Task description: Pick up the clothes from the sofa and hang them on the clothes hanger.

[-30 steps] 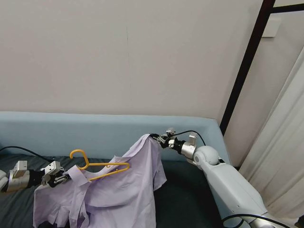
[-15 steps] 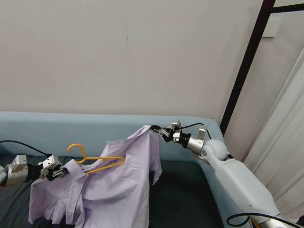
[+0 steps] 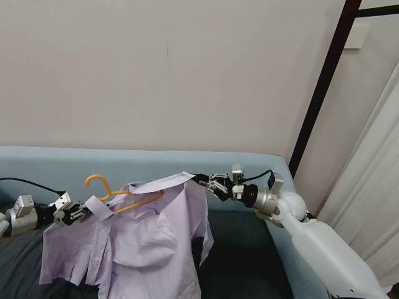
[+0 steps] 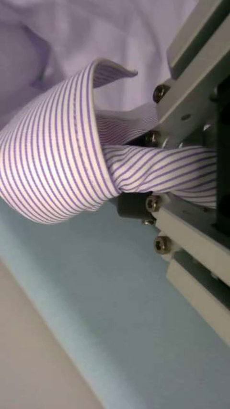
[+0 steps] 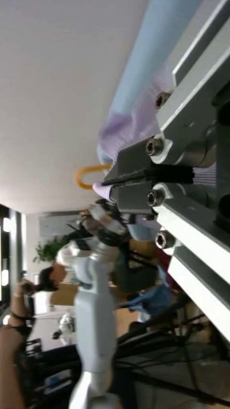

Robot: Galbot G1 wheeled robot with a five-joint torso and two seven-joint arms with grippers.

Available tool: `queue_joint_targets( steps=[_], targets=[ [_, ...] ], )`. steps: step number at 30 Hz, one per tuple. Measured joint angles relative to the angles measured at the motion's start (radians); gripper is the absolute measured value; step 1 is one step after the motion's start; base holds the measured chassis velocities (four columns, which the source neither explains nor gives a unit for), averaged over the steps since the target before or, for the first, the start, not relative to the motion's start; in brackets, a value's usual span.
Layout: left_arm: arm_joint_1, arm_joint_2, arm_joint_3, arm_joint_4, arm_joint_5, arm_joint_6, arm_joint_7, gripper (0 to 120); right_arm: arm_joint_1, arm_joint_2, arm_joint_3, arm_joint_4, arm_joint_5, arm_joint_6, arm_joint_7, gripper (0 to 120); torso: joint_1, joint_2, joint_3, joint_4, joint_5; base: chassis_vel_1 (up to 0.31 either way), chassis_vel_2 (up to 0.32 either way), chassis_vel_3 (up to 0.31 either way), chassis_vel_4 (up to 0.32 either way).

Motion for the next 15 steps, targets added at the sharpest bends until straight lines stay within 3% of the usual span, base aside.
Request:
queue_joint_targets(
  steps=[15],
  targets=[
    [0.002,0.013,-0.006,-0.118,-0.146,0.01,-0.167,2,-0.028,0.006,-0.171,-0.035,-0.194,0.063,-0.104,0,0.0,0.0,0.0,0.0,0.0,0.0,0.0,0.0,0.0]
  ],
)
